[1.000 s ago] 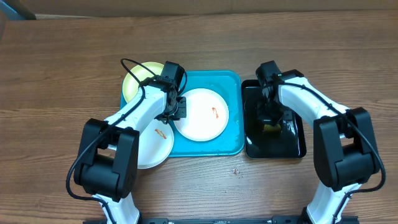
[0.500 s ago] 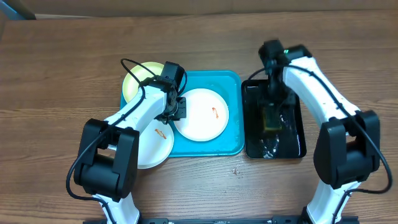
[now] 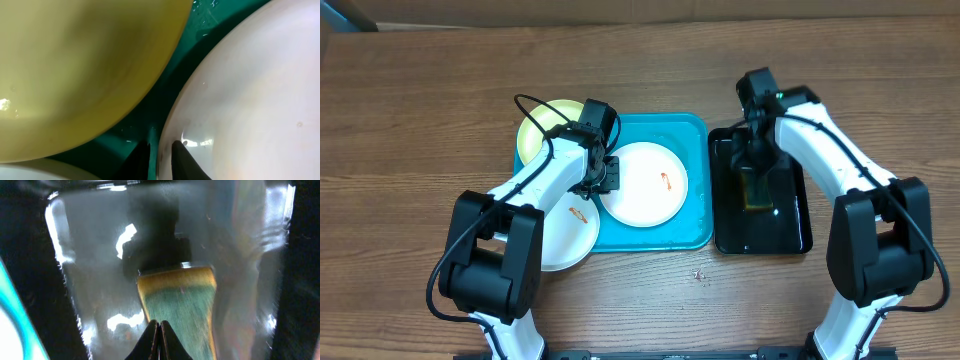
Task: Clean dirty plates on tray and stack at the side
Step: 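Grasp the green sponge with the right gripper and lift it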
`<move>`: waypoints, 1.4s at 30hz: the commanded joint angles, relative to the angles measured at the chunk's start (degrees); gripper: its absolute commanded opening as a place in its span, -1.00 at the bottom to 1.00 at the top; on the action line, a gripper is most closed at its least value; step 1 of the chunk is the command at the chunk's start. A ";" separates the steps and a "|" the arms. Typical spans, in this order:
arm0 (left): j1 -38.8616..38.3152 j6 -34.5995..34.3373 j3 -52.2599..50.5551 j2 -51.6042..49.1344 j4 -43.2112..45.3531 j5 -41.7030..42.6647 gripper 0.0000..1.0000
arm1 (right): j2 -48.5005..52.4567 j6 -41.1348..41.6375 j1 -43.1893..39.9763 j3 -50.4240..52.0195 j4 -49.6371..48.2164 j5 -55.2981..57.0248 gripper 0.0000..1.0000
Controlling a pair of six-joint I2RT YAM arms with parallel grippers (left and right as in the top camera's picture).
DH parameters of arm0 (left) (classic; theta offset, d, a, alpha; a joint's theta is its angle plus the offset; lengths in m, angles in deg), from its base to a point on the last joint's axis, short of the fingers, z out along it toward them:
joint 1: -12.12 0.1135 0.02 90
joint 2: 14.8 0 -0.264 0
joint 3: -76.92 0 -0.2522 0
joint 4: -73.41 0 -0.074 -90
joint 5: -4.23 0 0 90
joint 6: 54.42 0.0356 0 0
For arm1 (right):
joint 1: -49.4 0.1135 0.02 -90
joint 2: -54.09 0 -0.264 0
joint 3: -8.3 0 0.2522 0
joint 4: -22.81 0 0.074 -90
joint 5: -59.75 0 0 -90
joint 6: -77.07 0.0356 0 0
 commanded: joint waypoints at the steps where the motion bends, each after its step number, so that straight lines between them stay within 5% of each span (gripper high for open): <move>1: -0.11 -0.35 -0.46 -0.46 0.22 -0.13 -0.63 | -1.11 0.13 -0.26 6.21 -6.75 0.00 -0.93; 3: -0.13 -0.37 -0.46 -0.46 0.20 -0.13 -0.63 | -1.11 0.13 -0.26 10.88 -13.49 0.00 -0.91; 5: -0.13 -0.37 -0.46 -0.46 0.20 -0.11 -0.63 | -1.11 0.11 -0.26 14.45 -18.73 -0.04 -0.60; 10: -0.11 -0.37 -0.46 -0.46 0.15 -0.11 -0.63 | -1.38 0.11 -0.26 16.24 -21.00 -0.09 -0.70; 16: -0.13 -0.37 -0.46 -0.46 0.20 -0.11 -0.63 | -5.18 -0.37 -0.26 7.41 -12.07 -0.04 -0.56; 22: -0.13 -0.37 -0.46 -0.46 0.20 -0.11 -0.61 | -8.02 -0.33 -0.26 -3.06 1.07 0.00 -0.19; 28: -0.13 -0.37 -0.46 -0.46 0.20 -0.09 -0.56 | -8.31 -0.31 -0.26 -2.58 7.32 2.95 -0.17; 31: -0.13 -0.37 -0.46 -0.46 0.22 -0.11 -0.55 | -8.28 0.13 -0.26 -0.72 7.61 3.02 0.05; 42: -0.13 -0.37 -0.46 -0.46 -0.02 0.76 -0.46 | -8.26 0.13 -0.26 20.24 -15.89 3.02 0.15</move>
